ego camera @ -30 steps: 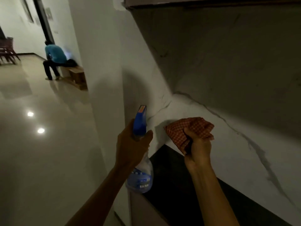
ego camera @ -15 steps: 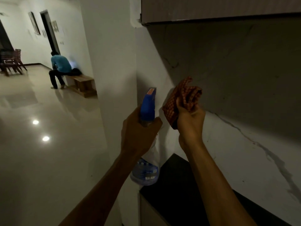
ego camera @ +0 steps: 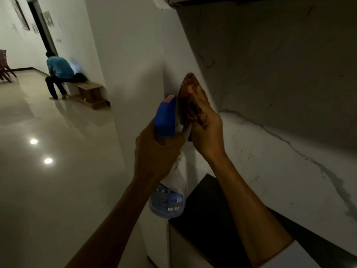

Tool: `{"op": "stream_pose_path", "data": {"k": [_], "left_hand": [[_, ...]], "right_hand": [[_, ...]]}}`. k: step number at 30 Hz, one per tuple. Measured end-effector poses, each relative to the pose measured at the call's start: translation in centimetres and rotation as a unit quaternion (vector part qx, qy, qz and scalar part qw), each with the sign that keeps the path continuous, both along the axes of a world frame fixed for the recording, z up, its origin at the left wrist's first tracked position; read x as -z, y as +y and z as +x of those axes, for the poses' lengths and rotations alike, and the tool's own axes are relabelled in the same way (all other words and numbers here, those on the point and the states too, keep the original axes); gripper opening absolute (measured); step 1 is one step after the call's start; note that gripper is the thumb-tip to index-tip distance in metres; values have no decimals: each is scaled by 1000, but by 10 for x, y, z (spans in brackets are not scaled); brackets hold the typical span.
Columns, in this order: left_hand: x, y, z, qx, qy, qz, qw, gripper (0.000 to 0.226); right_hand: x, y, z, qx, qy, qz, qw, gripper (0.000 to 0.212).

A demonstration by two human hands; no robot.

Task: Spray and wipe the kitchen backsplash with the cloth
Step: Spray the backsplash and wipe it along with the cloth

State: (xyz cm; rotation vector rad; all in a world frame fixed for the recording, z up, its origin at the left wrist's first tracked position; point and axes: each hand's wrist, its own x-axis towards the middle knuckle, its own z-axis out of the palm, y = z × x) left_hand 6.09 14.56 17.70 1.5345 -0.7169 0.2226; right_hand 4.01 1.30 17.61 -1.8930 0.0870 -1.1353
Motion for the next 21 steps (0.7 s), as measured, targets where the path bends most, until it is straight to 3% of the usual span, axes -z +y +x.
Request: {"op": "stream_pose_path", "data": {"k": [4,7,16,19,21], "left_hand": [[3,12,1,7,-11,-6,1000,16],[6,18,3,5,-5,-2,1000,24],[-1,33,7,-3,-10,3,1000,20],[-3,38,8,17,4,4,1000,36],[0,39,6,22,18,19,999,30]], "right_hand": [[59,15,-14,-43,46,-35,997,62],[96,41,-28,-66,86,-31,994,56],[37,21,7,-7,-3,-118,993,56],[77,26,-3,-57,27,-4,998,61],[118,40,-18,-61,74,75,993,57]]}}
